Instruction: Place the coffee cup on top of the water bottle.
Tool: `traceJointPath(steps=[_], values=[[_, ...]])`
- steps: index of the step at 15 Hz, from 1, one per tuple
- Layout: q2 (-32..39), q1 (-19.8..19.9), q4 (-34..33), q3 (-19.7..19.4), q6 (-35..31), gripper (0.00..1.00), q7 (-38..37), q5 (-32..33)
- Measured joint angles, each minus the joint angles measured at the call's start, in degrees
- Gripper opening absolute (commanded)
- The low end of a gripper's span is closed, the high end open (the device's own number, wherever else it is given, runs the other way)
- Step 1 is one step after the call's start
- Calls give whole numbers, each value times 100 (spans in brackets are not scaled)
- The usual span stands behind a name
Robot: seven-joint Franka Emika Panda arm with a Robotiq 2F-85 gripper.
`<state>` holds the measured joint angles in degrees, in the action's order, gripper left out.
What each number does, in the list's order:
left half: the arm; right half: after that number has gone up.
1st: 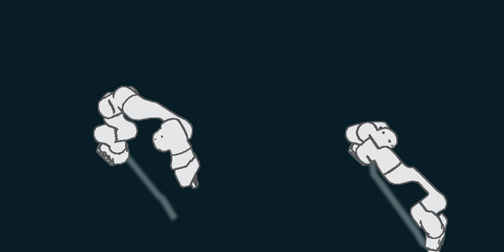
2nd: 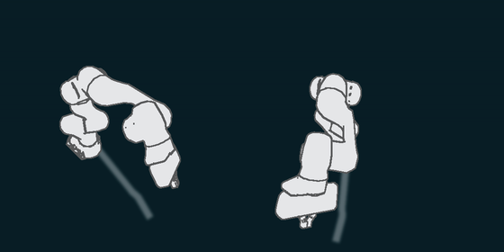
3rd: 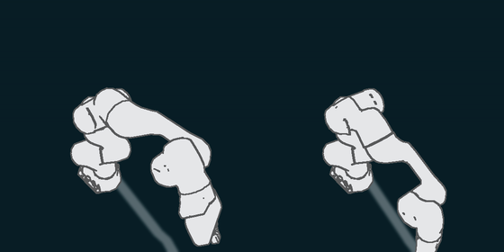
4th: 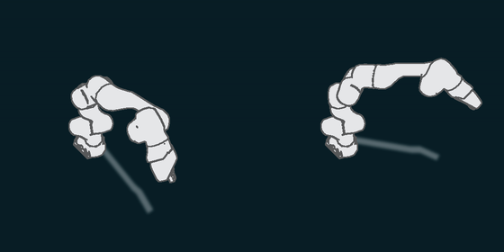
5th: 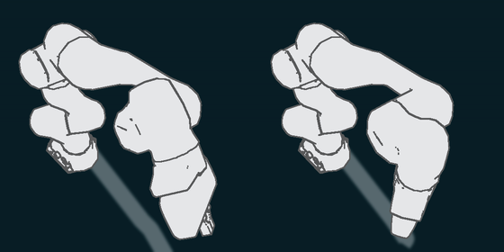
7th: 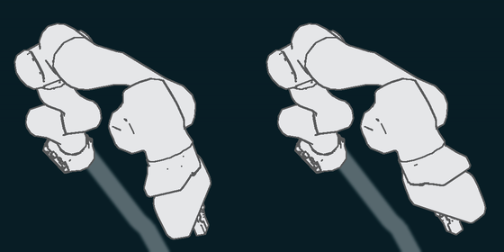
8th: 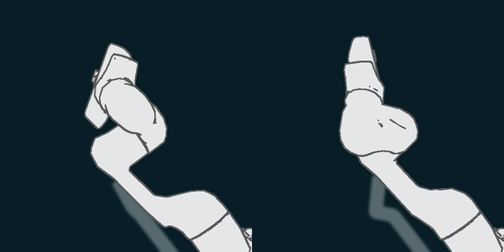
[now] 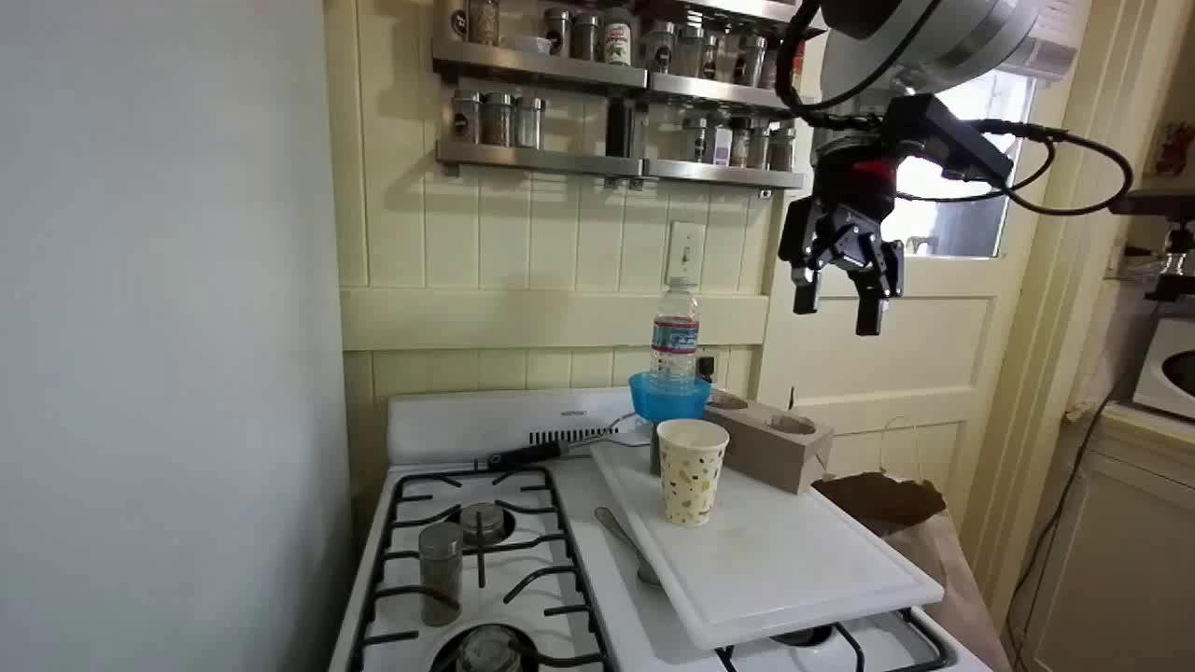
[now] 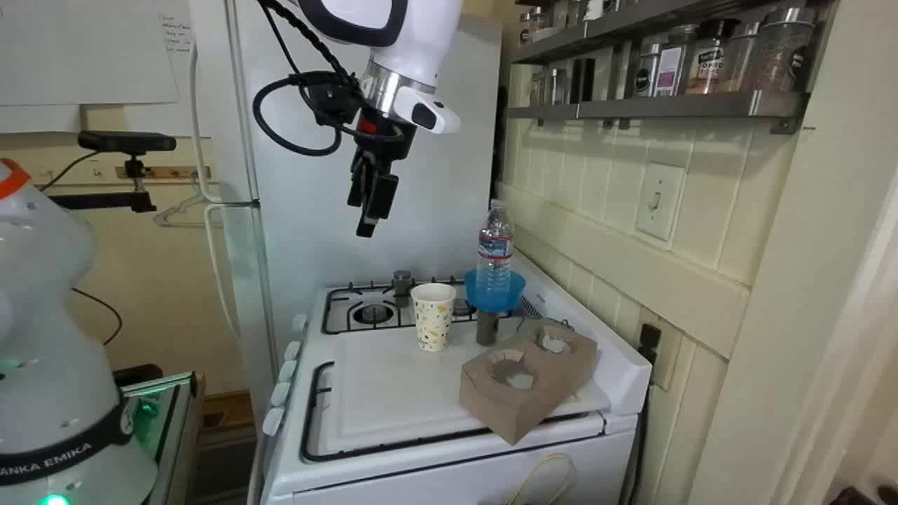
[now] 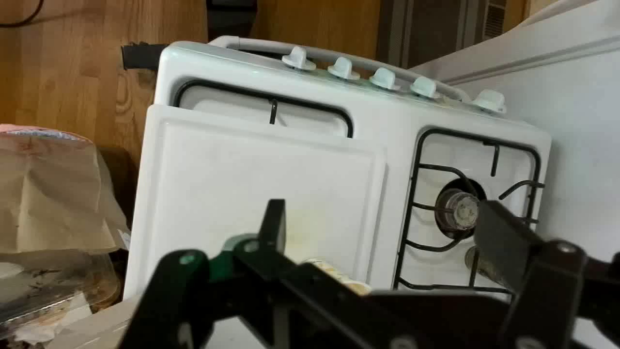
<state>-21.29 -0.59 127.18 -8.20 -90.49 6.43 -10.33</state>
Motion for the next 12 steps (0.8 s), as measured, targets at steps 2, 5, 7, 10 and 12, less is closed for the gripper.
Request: traceJointPath(steps=[2, 5, 7, 10, 12], values=[[0, 0, 0, 0, 0, 100, 0, 0], [0, 50, 3, 41, -27, 100, -39, 0], [6, 113, 49, 70, -224, 100, -193, -58], [31, 209, 226, 118, -953, 100, -515, -197], [55, 238, 428, 165, -1577, 100, -663, -233]])
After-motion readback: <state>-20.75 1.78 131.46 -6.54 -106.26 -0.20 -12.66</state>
